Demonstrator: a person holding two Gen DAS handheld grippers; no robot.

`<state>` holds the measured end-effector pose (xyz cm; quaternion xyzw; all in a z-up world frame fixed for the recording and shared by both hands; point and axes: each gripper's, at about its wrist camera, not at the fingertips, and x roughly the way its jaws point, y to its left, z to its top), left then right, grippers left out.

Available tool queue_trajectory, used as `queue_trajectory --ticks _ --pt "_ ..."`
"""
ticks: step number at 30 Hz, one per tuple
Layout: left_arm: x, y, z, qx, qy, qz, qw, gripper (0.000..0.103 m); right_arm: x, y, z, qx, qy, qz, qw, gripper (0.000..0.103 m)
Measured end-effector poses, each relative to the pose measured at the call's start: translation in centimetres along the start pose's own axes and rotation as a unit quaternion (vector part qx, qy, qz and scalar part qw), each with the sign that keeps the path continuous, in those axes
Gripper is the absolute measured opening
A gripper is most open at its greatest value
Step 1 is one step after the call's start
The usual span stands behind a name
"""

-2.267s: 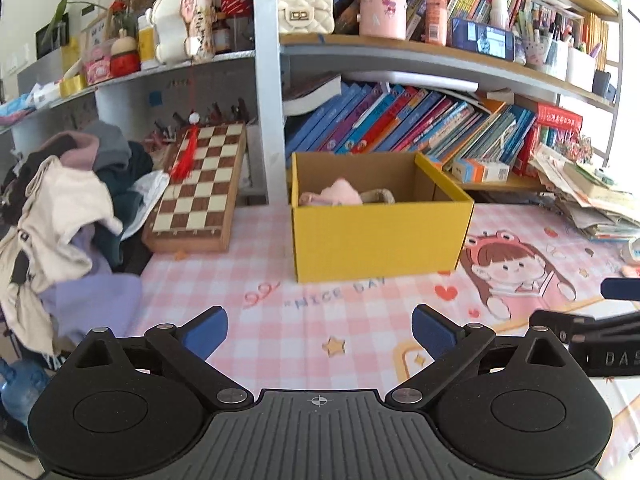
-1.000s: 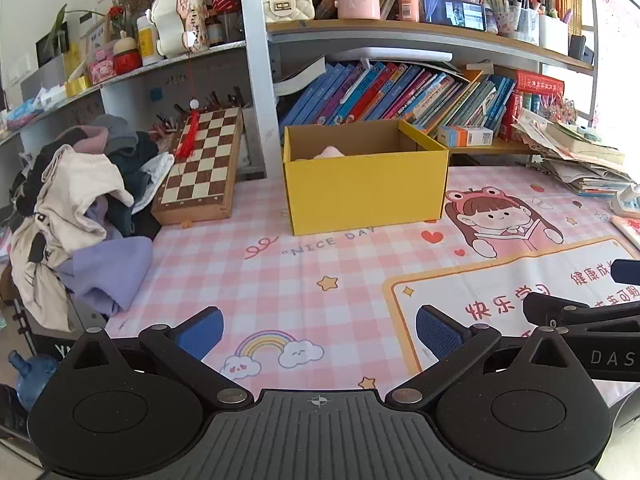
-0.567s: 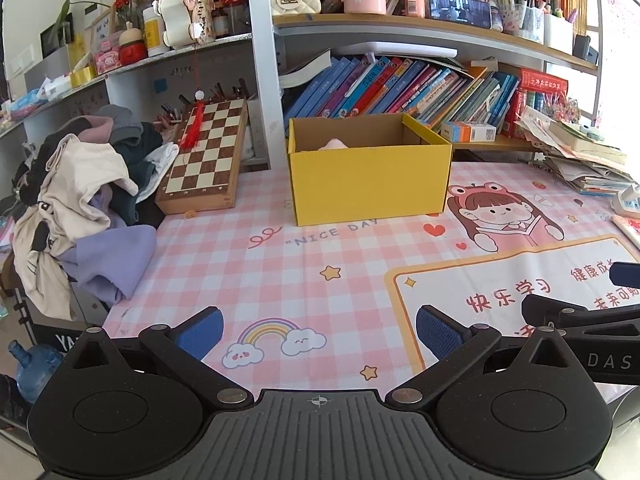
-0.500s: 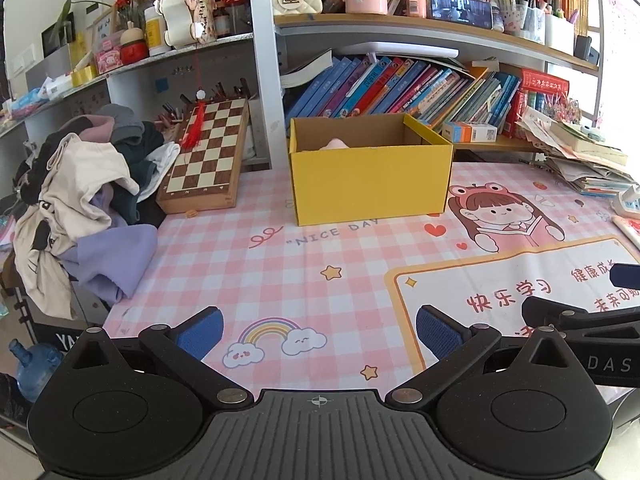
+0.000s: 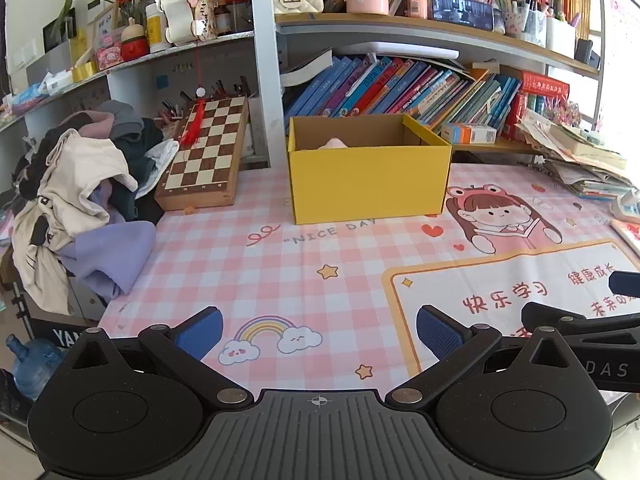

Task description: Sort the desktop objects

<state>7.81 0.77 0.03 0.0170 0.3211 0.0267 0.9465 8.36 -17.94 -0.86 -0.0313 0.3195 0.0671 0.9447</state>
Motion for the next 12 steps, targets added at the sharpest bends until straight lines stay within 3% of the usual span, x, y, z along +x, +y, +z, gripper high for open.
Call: queue_trajectory --ticks 12 --pt "0.41 -0.45 -0.12 0.004 0.001 0.015 0.9999 0.103 0.72 -0.36 -0.23 0.0 0.018 -0.003 1.0 0.103"
